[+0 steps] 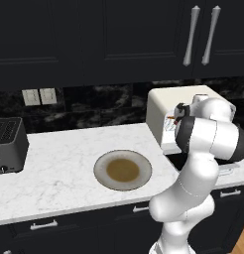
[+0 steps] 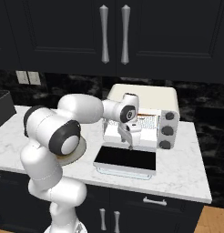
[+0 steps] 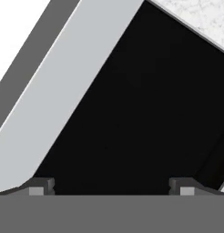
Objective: Pick up the kebab skewer and baguette bread, and place them inside the toaster oven. Close the toaster oven door and start by setting the timer.
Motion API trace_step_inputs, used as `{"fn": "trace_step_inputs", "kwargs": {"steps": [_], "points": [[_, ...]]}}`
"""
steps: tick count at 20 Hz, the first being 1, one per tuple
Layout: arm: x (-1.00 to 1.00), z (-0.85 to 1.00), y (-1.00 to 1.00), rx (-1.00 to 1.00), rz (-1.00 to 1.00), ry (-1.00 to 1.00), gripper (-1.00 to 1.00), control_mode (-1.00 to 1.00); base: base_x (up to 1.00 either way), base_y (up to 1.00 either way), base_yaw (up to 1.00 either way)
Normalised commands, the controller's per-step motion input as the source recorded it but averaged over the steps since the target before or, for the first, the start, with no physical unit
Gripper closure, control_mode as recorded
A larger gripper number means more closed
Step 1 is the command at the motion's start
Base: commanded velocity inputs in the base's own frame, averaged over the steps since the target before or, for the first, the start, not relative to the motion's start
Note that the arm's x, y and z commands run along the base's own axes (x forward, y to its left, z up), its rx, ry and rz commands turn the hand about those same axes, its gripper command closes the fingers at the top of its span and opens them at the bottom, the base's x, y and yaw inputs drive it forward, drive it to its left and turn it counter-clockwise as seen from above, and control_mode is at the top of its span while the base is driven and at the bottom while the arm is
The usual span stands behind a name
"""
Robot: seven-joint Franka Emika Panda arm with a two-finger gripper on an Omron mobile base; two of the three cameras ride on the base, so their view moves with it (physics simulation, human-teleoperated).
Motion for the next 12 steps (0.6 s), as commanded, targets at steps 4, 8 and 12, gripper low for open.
{"fn": "trace_step_inputs", "kwargs": {"steps": [4,8,12], "points": [[0.02,0.0,0.0,0.0,0.0,0.0,-1.0,-1.0,0.0,0.0,0.0],[-0.07,0.0,0.0,0.0,0.0,0.0,-1.0,-1.0,0.0,0.0,0.0],[-0.66,0.0,-0.02,0.0,0.0,-0.02,-1.0,-1.0,0.0,0.0,0.0]]}}
